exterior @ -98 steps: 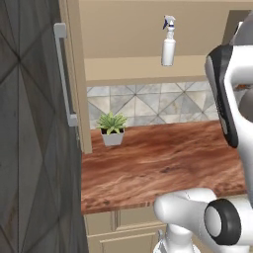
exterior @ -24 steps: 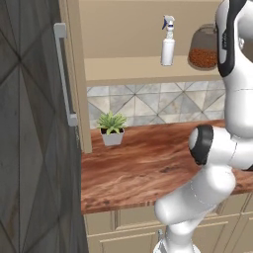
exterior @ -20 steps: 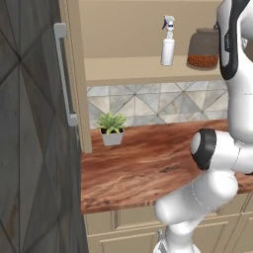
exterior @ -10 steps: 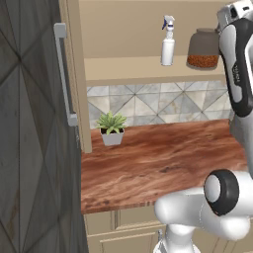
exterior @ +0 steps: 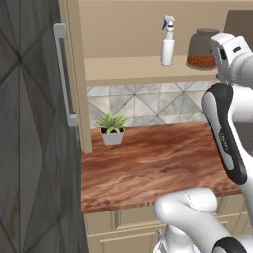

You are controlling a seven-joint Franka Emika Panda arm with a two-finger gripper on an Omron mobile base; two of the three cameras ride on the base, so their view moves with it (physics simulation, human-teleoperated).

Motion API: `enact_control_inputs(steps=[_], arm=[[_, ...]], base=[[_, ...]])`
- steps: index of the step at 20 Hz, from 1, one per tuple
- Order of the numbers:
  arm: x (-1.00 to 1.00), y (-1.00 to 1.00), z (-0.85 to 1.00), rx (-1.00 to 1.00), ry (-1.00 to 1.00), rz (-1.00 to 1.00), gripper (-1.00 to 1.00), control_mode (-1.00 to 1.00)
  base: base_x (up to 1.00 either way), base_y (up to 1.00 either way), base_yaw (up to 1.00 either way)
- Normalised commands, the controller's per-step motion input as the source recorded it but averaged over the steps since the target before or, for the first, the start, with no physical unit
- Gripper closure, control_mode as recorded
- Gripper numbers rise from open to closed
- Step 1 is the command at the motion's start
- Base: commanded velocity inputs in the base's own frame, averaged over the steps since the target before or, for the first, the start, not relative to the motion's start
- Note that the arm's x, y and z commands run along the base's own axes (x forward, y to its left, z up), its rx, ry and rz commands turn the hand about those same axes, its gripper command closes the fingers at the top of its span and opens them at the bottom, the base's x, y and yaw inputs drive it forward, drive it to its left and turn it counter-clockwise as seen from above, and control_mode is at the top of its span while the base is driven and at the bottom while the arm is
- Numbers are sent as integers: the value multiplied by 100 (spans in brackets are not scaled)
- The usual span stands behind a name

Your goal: Pick the jar and jar from the dining table and place them in the open cabinet. Close the cabinet after placing the objects.

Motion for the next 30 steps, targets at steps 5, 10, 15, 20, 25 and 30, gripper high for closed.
enact_control_inputs(steps=[5,10,15,20,25,30], arm=[[-45,16,-10,-11,-3,0,-100,-100],[-23,6,-3,-3,1,0,-100,-100],[2,0,0,0,1,0,-100,-100],[-16,10,0,-7,-4,-1,-100,100],[0,0,0,0,0,0,-100,100],[0,0,0,0,0,0,-100,100]], base=[[0,0,0],[0,0,0],[0,0,0],[-26,8,-3],[-66,20,-12],[-67,29,-16]])
